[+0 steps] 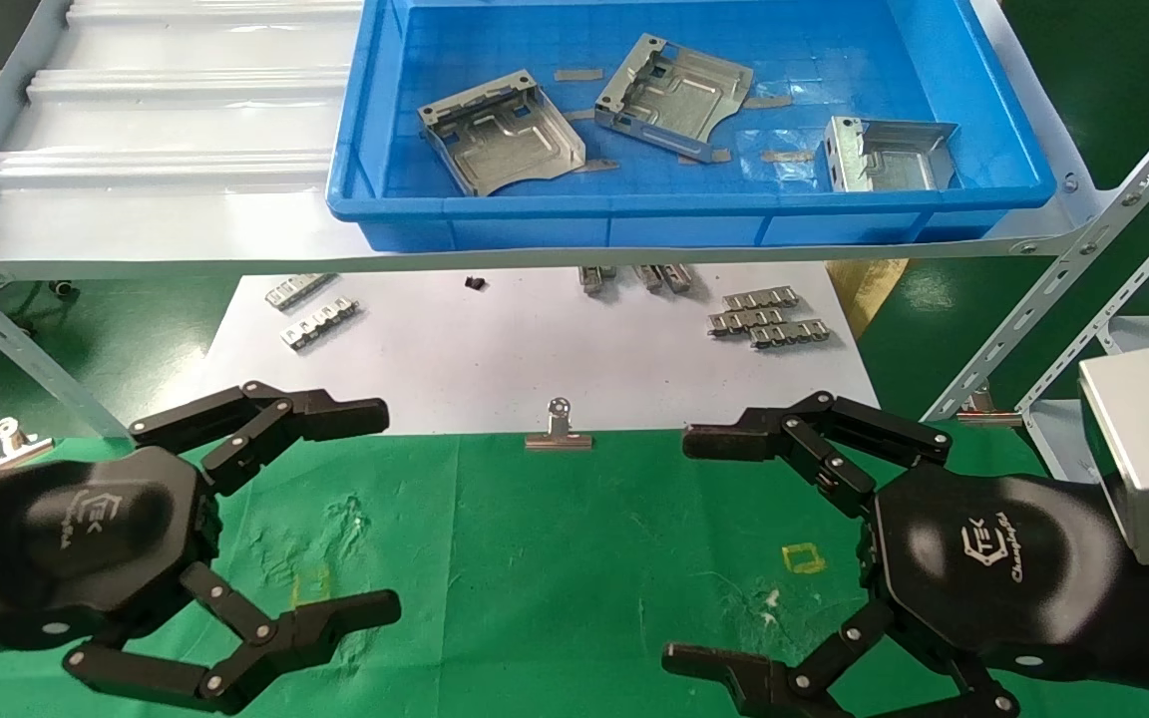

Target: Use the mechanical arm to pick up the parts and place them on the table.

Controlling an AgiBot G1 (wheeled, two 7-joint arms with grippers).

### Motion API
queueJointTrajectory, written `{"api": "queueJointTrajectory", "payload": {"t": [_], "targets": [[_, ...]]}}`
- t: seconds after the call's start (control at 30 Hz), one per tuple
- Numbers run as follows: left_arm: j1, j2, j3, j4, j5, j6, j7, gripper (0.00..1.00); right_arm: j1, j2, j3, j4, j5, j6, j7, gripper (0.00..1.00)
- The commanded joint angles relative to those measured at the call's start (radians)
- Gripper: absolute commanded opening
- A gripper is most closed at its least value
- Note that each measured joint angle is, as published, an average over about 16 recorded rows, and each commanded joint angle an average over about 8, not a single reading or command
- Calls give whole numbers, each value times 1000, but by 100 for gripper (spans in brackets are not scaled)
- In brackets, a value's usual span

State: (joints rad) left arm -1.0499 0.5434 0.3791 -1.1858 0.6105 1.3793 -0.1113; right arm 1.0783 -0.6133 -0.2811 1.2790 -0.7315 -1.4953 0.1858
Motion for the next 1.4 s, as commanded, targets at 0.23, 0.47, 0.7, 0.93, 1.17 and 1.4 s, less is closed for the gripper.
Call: {"api": "queueJointTrajectory", "payload": {"t": [0.23, 0.47, 0.7, 0.93, 1.17, 1.4], "targets": [[0, 0, 0, 0, 0, 0, 0, 100, 0, 0, 0, 0, 0, 0, 0, 100], [0, 0, 0, 0, 0, 0, 0, 19, 0, 0, 0, 0, 0, 0, 0, 100], [0, 0, 0, 0, 0, 0, 0, 0, 0, 0, 0, 0, 0, 0, 0, 100], [0, 0, 0, 0, 0, 0, 0, 0, 0, 0, 0, 0, 0, 0, 0, 100], [0, 0, 0, 0, 0, 0, 0, 0, 0, 0, 0, 0, 0, 0, 0, 100], [0, 0, 0, 0, 0, 0, 0, 0, 0, 0, 0, 0, 0, 0, 0, 100]]}}
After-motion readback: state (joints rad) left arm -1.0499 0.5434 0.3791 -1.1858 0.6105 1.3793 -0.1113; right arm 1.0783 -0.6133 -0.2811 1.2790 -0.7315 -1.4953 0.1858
